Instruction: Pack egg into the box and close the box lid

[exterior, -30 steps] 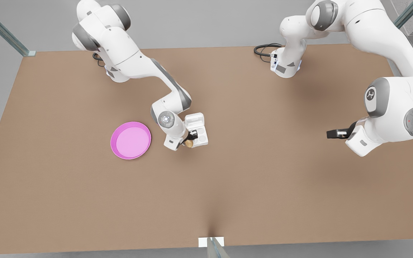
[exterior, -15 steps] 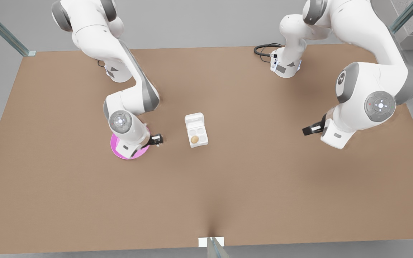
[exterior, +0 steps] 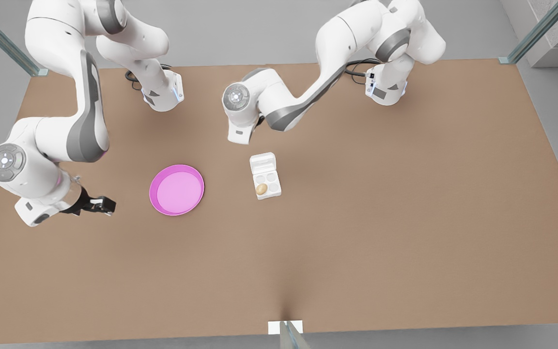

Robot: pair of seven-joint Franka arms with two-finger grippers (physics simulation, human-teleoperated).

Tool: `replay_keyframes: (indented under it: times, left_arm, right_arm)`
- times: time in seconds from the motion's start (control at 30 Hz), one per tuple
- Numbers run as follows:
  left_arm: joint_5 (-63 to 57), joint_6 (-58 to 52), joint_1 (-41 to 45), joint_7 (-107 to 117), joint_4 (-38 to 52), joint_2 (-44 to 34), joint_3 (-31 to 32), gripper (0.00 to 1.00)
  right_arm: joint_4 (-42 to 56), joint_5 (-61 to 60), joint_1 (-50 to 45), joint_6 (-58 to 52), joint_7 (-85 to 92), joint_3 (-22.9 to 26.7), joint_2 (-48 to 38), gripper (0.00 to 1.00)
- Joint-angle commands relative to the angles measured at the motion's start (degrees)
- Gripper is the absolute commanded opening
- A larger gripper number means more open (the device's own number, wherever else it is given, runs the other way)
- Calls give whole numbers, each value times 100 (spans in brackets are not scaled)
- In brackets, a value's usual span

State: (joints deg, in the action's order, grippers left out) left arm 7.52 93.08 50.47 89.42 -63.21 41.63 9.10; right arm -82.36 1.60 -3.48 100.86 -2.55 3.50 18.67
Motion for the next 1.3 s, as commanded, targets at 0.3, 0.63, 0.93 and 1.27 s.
replay_keyframes:
  times: [0.3, 0.63, 0.93, 1.27]
  left_arm:
    - [48, -950, -64, -109, -87, -14, -691, 25]
    - [496, 447, 367, -197, -1141, -216, -603, 25]
    - [505, 817, 314, -505, -983, 311, -638, 25]
    - [558, 896, 226, -821, -658, 601, -647, 25]
  right_arm:
    - [124, -28, 49, 92, -9, 116, 216, 100]
    - [282, -37, 40, 83, -9, 116, 409, 100]
    - [291, -37, 40, 92, -9, 116, 444, 100]
    - [291, -37, -4, 91, -18, 107, 444, 100]
